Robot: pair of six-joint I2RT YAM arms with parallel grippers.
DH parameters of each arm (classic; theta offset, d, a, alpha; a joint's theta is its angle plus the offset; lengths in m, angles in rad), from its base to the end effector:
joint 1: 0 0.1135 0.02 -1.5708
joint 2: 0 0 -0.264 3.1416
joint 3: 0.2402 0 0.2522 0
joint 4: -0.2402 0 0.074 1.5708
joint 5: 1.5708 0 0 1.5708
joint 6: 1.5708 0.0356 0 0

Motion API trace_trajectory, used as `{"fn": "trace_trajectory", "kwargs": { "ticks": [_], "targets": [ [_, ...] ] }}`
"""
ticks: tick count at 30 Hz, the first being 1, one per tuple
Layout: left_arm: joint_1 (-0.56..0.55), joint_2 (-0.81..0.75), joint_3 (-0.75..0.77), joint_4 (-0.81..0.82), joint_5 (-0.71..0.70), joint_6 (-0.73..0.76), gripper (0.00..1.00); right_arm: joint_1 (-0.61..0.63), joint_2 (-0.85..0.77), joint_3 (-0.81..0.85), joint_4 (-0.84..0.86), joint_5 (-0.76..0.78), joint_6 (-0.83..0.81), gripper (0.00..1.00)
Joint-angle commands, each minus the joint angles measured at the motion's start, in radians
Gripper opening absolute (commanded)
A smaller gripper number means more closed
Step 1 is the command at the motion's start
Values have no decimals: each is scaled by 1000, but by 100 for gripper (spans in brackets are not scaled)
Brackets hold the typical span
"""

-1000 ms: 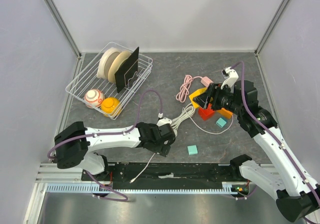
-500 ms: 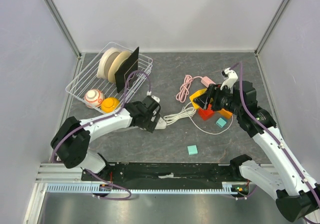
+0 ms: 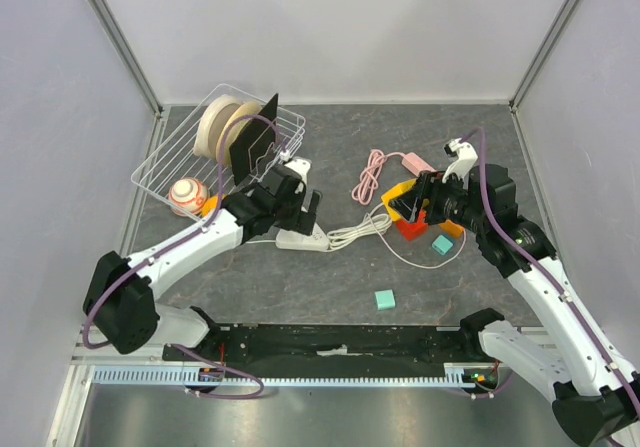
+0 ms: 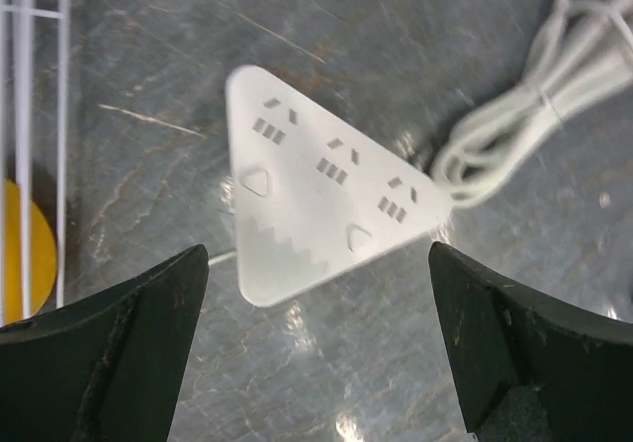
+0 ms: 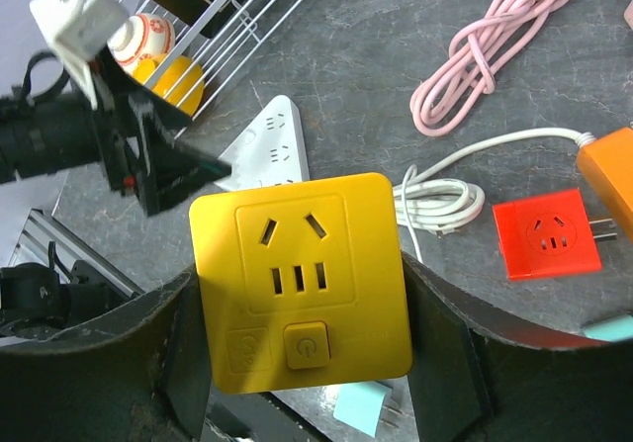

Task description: Insert the plug

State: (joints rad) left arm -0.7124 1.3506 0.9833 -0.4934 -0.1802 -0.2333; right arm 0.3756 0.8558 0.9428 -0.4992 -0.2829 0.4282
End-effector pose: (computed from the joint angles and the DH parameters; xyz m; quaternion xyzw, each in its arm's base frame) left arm 0.2188 -0.1805 0.2565 0.1912 0.9146 -0.0826 0.3467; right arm 0.1683 0.0771 0.3506 -0.0554 0.8302 0.3206 0.4526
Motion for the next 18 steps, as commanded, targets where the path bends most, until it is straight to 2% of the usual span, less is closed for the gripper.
{"fn": "trace_trajectory", "kwargs": {
  "ticks": [1,11,16,18],
  "targets": [
    [97,93,64,67,10,-181,99,-4,-20,16,25,4,-9,0],
    [145,366,205,84,59,-181,98,-4,-55,-4,11,-7,1,0],
    [143,449,267,88,331,-78,95,-3,-55,-4,10,-6,-2,0],
    [122,463,272,93,379,-25,95,-1,-57,-7,10,-4,0,0]
  ]
}}
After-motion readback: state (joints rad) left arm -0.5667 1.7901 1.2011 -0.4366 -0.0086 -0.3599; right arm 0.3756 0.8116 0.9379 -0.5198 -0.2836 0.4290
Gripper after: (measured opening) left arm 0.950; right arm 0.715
